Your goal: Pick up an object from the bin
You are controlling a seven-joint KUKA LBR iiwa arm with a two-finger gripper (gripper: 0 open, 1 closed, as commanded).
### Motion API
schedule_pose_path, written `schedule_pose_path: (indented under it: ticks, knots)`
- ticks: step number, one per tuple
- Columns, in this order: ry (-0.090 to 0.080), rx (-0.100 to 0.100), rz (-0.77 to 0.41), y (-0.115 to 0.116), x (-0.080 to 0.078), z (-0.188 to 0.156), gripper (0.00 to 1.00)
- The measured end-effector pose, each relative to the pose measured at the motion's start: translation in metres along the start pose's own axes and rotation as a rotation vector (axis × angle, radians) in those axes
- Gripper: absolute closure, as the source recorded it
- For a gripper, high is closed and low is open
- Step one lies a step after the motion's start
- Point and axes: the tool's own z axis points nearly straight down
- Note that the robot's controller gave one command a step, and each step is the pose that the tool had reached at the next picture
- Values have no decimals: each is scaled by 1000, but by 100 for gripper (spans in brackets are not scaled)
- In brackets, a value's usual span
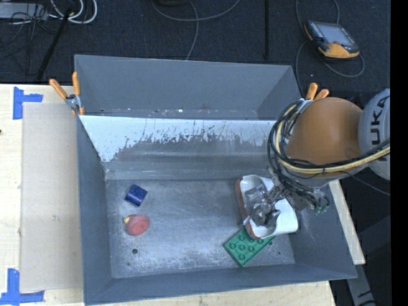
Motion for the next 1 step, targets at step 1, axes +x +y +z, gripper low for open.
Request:
schedule_pose_path:
  ticks: [1]
  knots:
    - [1, -2, -2, 21, 9, -57, 100]
